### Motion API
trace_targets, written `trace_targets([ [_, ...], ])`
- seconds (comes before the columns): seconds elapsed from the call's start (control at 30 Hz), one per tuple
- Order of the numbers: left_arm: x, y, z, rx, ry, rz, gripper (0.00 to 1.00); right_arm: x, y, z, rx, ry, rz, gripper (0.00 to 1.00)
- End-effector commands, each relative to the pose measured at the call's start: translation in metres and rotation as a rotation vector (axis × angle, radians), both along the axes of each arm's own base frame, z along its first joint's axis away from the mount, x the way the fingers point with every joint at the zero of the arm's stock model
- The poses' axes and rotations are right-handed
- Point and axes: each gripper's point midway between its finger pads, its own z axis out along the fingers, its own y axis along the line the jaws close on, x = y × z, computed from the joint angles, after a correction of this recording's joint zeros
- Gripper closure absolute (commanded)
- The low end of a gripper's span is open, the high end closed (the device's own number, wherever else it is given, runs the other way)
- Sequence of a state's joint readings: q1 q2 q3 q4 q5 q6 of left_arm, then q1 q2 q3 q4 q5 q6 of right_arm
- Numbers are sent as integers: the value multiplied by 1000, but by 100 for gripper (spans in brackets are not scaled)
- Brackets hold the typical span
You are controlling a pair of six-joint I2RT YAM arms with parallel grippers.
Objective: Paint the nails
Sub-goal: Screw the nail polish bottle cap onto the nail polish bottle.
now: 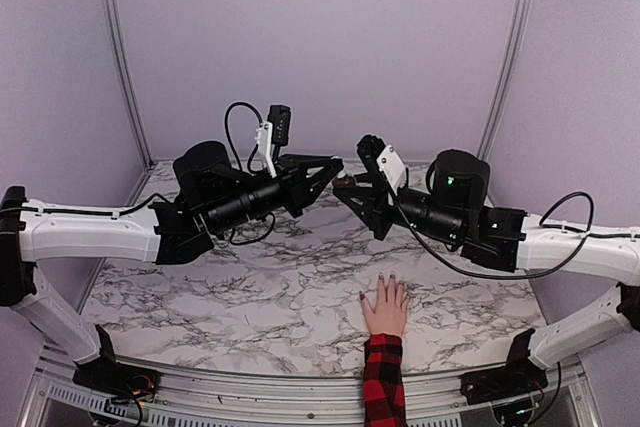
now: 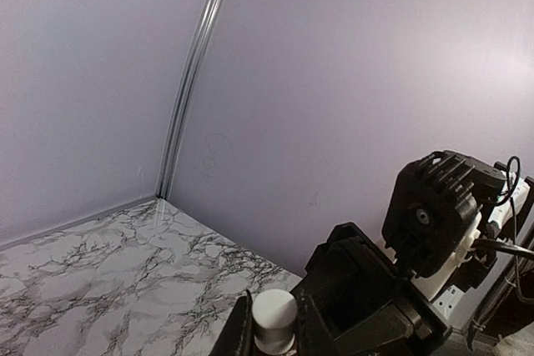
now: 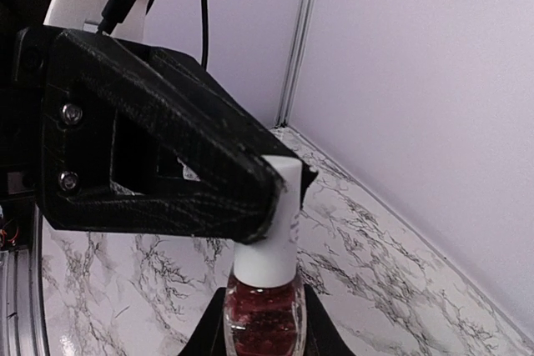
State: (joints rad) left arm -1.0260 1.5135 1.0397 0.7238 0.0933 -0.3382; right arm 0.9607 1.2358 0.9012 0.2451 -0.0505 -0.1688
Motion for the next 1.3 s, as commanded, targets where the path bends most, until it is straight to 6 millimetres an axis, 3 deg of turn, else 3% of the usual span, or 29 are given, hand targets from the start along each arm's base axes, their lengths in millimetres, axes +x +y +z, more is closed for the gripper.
trace_targets([
  [0.0,-33,-12,-20,72,-39,-180,100,-46,14,64,147,-72,304,100],
  [0.2,-61,-16,-31,110,-98,-334,100,-67,10,77,187,-73,458,100],
  [0.47,-95,-15,-38,126,-151,-525,100,-108,10,79,177,-93,713,100],
  [0.77,-128,-9,-46,134,-218,-720,100,-133,3,84,186,-122,859,100],
  [1.07,-136,-9,-54,141,-218,-798,99,-159,-9,94,226,-104,1023,100],
  [1.27,-135,-6,-50,136,-232,-796,95,-165,-9,89,246,-52,1096,100],
])
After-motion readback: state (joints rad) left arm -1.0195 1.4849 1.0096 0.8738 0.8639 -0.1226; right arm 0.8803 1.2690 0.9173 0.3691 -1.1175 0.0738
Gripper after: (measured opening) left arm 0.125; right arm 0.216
